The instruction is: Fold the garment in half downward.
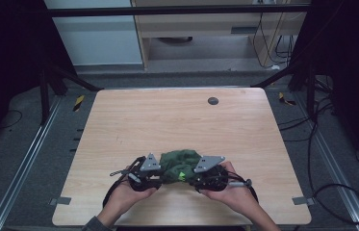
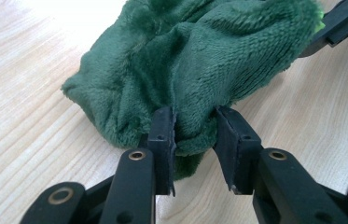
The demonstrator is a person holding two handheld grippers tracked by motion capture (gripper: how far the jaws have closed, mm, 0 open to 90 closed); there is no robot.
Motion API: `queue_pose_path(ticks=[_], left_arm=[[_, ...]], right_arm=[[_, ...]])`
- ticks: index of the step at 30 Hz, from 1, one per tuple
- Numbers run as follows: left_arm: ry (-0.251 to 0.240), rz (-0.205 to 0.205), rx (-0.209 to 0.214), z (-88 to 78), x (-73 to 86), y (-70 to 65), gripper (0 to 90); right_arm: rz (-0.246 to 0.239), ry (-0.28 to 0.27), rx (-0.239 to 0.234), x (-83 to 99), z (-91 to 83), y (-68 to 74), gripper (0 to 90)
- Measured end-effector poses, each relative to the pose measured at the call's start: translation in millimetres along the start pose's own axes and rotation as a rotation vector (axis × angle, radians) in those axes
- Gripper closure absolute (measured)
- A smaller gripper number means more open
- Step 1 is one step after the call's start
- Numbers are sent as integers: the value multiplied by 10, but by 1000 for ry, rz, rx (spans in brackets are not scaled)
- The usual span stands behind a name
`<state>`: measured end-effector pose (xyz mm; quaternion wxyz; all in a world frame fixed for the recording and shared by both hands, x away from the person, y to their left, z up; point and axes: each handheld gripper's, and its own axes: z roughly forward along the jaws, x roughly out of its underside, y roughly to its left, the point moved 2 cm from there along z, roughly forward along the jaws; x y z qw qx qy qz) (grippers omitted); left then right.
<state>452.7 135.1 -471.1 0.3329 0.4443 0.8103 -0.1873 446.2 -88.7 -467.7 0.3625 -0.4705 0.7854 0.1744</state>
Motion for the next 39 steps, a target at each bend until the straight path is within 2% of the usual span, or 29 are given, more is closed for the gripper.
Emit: queue_pose_path(ticks=[12, 18, 26, 39], left_arm=[[-1, 4, 3, 8, 26, -44, 677], [4, 9, 5, 23, 52, -72, 641], [6, 28, -10, 14, 105, -119, 660], [23, 7, -24, 75, 209, -55, 695]], right_arm=[[-11, 8, -4, 20, 3, 27, 528], [-15, 11, -10, 30, 2, 52, 516], [-31, 13, -18, 33, -7, 97, 507], [-44, 42, -31, 129, 47, 149, 502]])
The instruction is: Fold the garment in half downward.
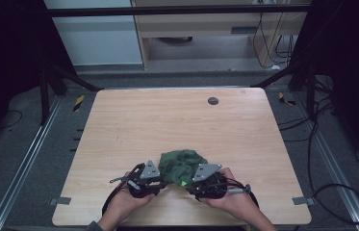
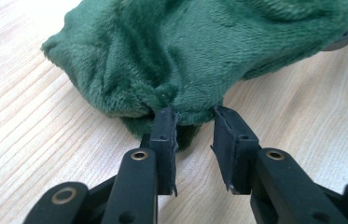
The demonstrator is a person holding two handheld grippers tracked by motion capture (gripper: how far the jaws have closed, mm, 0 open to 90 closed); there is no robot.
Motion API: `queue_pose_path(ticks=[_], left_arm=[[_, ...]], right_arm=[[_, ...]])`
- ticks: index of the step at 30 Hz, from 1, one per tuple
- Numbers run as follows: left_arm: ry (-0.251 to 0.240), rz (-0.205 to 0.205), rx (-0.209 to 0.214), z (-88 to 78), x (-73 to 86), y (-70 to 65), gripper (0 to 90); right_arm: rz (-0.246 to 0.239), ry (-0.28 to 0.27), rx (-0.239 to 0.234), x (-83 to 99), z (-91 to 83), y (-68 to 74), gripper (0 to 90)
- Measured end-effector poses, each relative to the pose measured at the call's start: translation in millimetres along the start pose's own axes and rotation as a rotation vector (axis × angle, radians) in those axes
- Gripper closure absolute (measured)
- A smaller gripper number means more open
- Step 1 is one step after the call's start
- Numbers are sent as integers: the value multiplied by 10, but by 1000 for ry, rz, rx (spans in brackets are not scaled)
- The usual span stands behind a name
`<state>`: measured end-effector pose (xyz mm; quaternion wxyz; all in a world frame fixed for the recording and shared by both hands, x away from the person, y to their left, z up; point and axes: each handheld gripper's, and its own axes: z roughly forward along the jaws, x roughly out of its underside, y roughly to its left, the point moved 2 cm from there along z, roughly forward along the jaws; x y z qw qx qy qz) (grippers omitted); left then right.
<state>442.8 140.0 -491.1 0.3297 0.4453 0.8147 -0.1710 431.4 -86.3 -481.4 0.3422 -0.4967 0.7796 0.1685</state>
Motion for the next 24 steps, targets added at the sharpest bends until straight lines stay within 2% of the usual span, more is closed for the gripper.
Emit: queue_pose_path(ticks=[4, 9, 14, 19, 24], left_arm=[[5, 0, -1, 12, 21, 12, 700], [-13, -4, 1, -15, 56, -1, 684], [-24, -21, -16, -99, 71, 25, 604], [-14, -60, -45, -130, 79, 73, 403], [-7, -98, -65, -134, 84, 114, 211]], right_arm=[[6, 1, -1, 26, 19, -4, 501], [14, -5, -2, 52, 23, -1, 472], [41, -33, 16, 53, -38, -29, 358], [82, -38, 75, 100, -107, -126, 213], [120, -35, 114, 161, -166, -226, 125]])
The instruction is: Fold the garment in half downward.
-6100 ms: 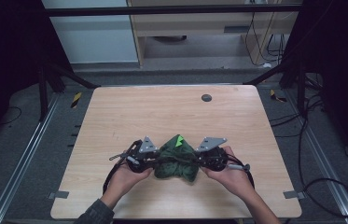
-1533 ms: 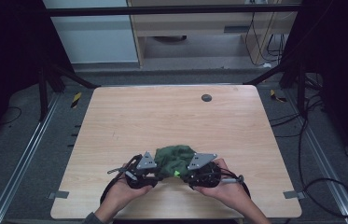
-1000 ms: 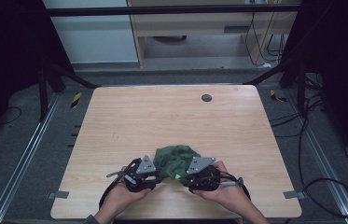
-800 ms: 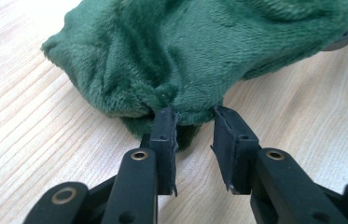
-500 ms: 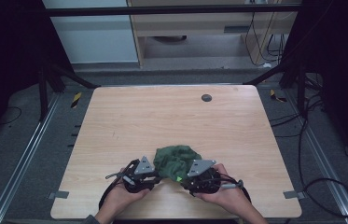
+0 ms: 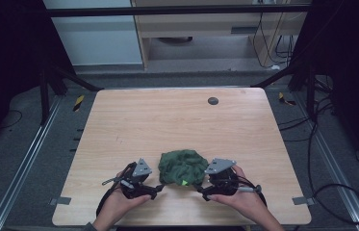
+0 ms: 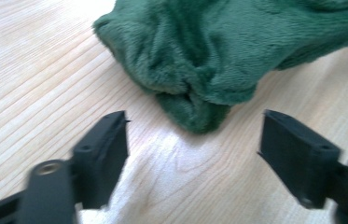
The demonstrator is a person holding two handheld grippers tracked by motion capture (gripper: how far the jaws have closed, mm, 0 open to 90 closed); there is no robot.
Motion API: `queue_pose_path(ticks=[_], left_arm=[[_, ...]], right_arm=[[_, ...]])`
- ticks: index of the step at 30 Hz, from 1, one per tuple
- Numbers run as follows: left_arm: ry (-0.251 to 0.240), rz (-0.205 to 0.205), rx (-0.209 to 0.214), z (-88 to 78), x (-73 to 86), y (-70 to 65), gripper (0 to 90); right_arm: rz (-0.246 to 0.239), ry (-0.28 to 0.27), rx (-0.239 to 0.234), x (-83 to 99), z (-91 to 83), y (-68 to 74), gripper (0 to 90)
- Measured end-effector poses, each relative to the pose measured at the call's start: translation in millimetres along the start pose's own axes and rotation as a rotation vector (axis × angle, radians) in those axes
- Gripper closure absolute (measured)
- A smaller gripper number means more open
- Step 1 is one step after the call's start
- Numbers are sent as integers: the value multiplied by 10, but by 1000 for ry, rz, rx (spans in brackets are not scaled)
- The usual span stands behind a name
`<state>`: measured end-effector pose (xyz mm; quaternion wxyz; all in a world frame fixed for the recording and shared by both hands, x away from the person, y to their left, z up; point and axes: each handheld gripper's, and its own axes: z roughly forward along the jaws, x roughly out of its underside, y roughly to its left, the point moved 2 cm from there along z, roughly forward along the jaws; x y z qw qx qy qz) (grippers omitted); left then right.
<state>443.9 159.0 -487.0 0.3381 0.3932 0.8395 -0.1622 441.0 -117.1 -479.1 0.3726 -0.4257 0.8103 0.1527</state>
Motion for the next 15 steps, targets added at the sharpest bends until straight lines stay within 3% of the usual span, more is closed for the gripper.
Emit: queue_pose_path(ticks=[5, 10, 15], left_arm=[[8, -23, -7, -2, 19, 65, 103], [7, -44, -12, -16, 49, 159, 84], [10, -38, -34, -28, 80, 241, 72]], right_arm=[[34, -1, 22, 54, -46, -109, 86], [65, 13, 36, 120, -65, -212, 57], [89, 22, 53, 177, -81, -302, 57]])
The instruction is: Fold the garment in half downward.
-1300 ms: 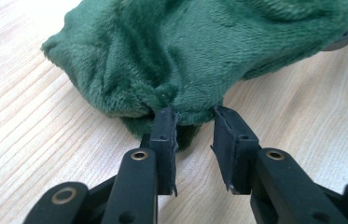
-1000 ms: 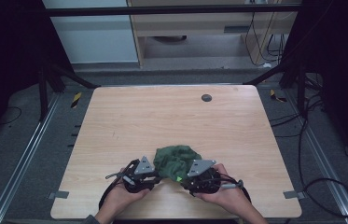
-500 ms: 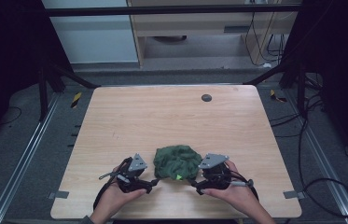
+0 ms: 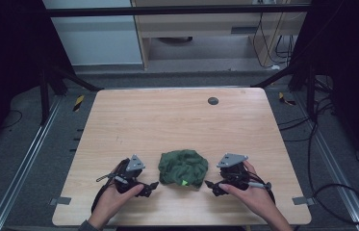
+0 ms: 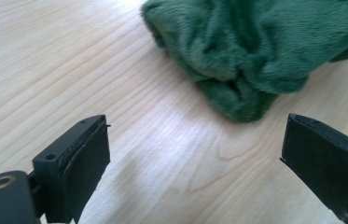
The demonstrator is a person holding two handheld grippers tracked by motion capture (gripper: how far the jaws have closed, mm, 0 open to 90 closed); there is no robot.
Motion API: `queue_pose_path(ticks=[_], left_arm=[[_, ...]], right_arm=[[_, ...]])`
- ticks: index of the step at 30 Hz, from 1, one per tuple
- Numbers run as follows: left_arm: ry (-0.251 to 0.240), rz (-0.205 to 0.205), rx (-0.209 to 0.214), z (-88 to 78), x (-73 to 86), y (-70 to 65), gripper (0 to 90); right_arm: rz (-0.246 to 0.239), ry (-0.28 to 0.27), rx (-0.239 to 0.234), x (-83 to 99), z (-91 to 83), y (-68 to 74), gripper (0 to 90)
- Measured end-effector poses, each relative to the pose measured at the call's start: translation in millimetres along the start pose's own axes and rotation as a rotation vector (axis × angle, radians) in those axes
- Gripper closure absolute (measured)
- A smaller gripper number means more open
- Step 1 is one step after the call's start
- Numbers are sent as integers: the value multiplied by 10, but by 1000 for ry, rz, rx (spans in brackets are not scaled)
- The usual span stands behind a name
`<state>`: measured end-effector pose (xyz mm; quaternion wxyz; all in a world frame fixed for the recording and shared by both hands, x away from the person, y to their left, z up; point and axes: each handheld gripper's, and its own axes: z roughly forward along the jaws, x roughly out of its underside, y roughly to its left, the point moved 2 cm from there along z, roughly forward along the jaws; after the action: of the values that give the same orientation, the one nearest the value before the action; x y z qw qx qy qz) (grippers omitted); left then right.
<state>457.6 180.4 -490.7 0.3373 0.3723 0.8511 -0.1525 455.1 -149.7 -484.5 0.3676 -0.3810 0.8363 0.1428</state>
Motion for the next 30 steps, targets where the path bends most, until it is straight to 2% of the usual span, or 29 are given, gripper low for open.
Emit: queue_pose_path(ticks=[3, 7, 10, 18, 22, 24, 30], left_arm=[[8, 9, -22, -9, 33, 57, 66], [7, -13, -33, -33, 80, 154, 65], [15, -24, -63, -53, 110, 247, 66], [17, -91, -126, -78, 194, 578, 70], [21, -116, -144, -44, 188, 740, 71], [13, -116, -159, -19, 169, 800, 71], [21, -114, -165, 108, 88, 920, 71]], right_arm=[[13, -2, 8, 25, -19, -55, 57], [24, 9, 26, 73, -52, -143, 58], [44, 16, 45, 122, -62, -230, 62], [100, 28, 79, 220, -56, -433, 64], [136, 31, 98, 225, -3, -552, 66], [153, 33, 113, 216, 29, -606, 68], [198, 35, 149, 185, 132, -745, 69]])
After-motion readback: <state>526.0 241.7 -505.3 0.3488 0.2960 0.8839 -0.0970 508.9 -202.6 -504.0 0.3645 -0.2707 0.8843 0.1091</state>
